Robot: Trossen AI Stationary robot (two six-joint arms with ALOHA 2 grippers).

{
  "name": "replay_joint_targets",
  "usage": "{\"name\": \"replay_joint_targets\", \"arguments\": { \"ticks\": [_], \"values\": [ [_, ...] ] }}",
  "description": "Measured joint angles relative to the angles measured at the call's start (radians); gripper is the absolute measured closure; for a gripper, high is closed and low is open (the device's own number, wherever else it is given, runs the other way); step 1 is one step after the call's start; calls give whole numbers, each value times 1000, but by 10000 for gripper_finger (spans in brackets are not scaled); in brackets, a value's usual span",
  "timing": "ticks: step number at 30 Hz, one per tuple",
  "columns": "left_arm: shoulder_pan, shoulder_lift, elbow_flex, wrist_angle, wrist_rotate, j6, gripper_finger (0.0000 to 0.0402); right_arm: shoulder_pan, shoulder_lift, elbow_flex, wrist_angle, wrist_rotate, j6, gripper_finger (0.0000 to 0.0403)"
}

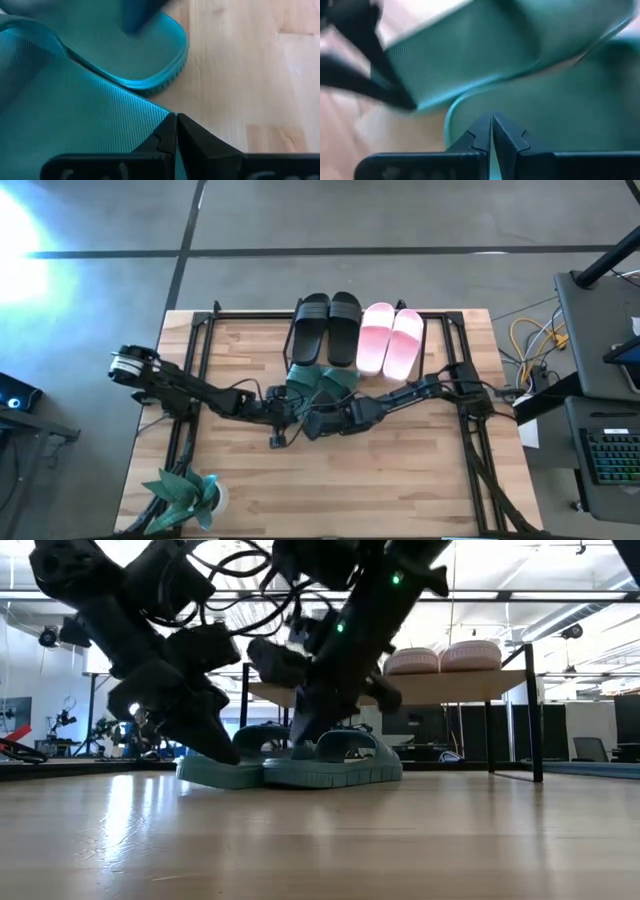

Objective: Pick and place slides into the shelf
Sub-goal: Put the green slipper under the shelf

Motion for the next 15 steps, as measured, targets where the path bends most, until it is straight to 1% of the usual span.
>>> {"name": "replay_joint_targets", "arguments": {
  "ticks": [3, 9, 15],
  "values": [
    [8, 12, 2, 34, 0, 28, 402, 2, 40, 0, 12, -59, 4, 392],
    [27, -15, 2, 40, -34, 58, 402, 26, 61, 1, 12, -65, 32, 392],
    [56, -19, 4, 49, -30, 95, 402, 62, 57, 4, -103, -59, 106, 392]
  ]
}}
